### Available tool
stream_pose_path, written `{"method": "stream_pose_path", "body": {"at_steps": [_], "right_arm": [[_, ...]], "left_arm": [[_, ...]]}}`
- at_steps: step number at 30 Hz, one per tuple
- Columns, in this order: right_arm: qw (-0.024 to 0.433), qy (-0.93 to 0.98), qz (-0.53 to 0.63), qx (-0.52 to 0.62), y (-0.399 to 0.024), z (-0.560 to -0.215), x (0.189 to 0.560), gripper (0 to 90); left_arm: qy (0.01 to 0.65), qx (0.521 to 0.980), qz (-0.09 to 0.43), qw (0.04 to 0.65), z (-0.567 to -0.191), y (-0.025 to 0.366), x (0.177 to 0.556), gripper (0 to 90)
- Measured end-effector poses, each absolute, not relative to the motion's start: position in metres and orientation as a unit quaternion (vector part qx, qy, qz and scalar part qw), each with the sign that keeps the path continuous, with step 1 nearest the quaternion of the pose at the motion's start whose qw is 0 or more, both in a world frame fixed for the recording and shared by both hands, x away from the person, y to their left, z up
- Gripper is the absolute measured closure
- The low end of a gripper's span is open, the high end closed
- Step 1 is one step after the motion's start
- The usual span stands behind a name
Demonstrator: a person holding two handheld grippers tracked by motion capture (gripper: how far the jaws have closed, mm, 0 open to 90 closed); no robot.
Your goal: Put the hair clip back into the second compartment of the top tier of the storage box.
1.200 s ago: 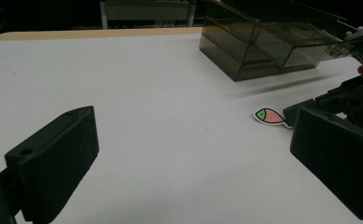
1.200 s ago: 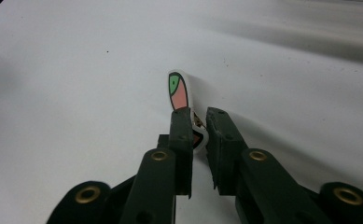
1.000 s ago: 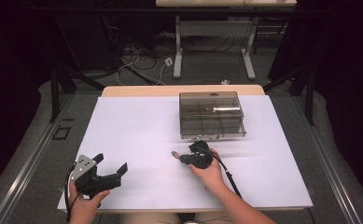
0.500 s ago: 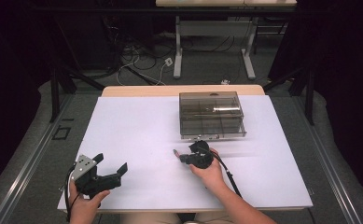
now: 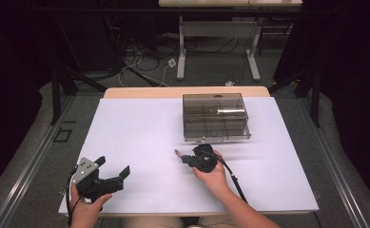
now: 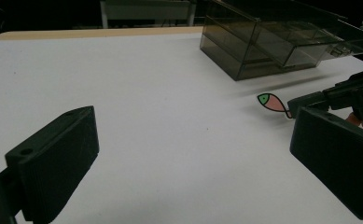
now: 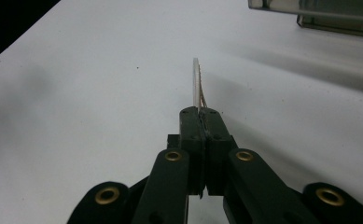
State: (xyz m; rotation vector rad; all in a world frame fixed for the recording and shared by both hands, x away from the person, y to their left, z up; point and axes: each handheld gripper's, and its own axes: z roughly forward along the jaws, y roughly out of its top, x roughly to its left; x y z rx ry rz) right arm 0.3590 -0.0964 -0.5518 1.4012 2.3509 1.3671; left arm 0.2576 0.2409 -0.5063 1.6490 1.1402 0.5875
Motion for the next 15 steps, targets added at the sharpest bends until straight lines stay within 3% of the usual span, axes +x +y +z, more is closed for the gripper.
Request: {"method": "stream_pose_path", "body": {"at_steps": [15], "right_arm": [[0.073,0.765,0.475,0.430,-0.0956,-0.5441,0.3509,89.4]], "left_arm": [[0.472,0.684,0.239,0.502,-0.5062,0.2407,0.2576,1.3]]}}
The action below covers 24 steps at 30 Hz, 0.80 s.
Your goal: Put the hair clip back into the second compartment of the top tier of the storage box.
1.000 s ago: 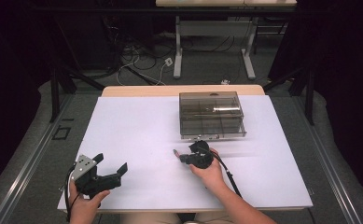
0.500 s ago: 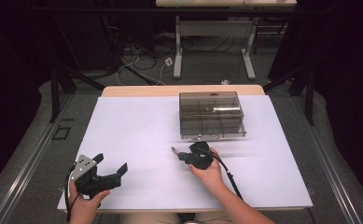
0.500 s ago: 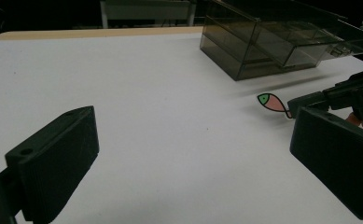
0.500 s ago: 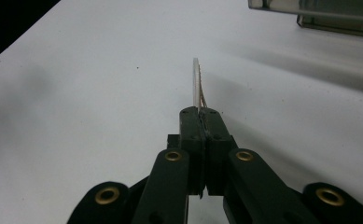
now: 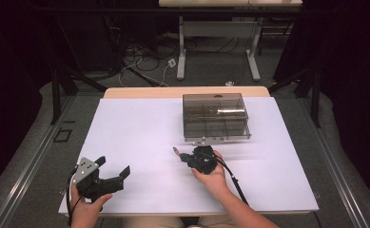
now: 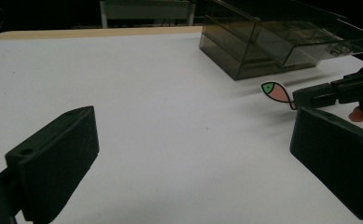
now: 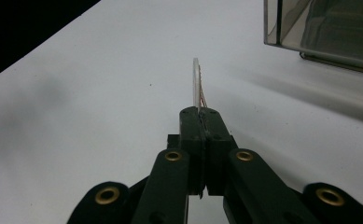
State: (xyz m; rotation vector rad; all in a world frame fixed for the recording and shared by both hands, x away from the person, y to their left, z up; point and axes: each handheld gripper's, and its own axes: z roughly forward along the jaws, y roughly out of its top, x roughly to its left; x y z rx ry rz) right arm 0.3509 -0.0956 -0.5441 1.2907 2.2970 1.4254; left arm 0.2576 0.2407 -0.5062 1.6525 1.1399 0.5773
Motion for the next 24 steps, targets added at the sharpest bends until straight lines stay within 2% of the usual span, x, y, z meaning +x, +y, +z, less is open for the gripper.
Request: {"method": "stream_pose_path", "body": {"at_steps": [24], "right_arm": [[0.082,0.758,0.500,0.411,-0.104,-0.528,0.343,89.4]], "left_arm": [[0.473,0.685,0.240,0.500,-0.507,0.241,0.258,1.3]]}}
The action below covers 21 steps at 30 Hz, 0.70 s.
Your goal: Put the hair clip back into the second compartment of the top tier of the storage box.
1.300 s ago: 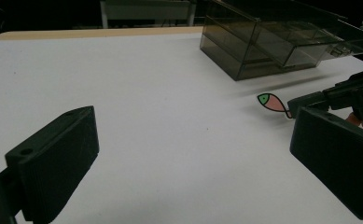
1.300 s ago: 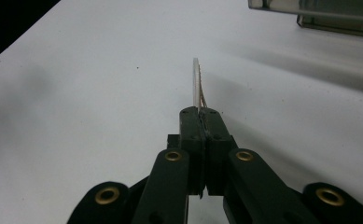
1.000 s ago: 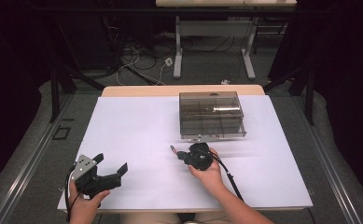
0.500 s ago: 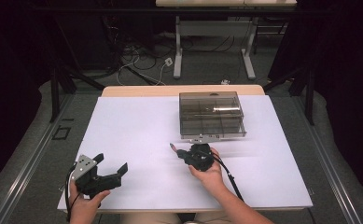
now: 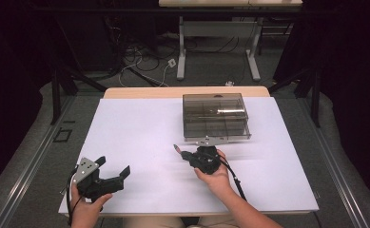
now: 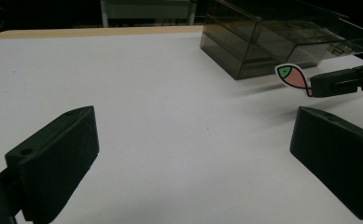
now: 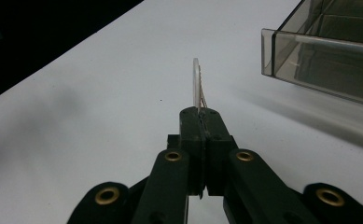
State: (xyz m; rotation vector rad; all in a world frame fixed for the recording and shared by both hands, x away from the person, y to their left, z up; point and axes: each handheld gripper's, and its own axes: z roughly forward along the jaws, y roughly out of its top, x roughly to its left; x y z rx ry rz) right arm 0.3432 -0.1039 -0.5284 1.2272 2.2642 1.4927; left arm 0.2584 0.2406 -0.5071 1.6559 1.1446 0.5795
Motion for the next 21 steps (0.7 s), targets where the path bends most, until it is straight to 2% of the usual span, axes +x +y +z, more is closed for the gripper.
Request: {"method": "stream_pose_path", "body": {"at_steps": [21], "right_arm": [[0.082,0.747,0.524,0.400,-0.116,-0.499,0.339,89.4]], "left_arm": [[0.486,0.682,0.239,0.492,-0.511,0.240,0.261,1.3]]}}
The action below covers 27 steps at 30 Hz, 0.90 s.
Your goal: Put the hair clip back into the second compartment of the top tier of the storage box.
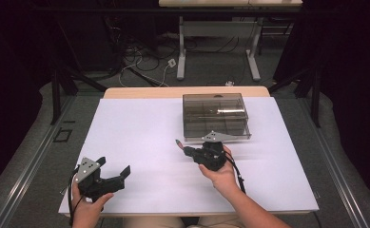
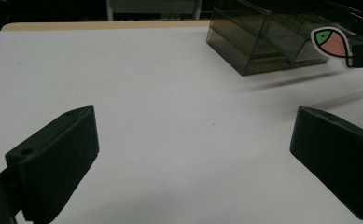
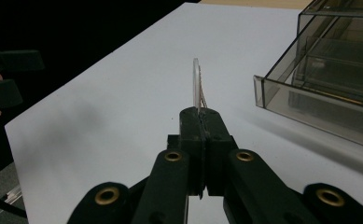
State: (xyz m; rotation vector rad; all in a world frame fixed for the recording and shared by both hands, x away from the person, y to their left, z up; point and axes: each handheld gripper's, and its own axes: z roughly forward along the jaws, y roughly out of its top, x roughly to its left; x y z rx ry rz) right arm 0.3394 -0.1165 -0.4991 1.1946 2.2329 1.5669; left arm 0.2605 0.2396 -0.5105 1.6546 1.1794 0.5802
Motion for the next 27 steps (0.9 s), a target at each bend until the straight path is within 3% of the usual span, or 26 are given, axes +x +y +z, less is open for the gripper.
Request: {"method": "stream_pose_path", "body": {"at_steps": [27], "right_arm": [[0.135,0.704,0.550,0.429,-0.156,-0.475,0.350,89.3]], "left_arm": [[0.485,0.681,0.236,0.494,-0.511,0.239,0.262,1.4]]}}
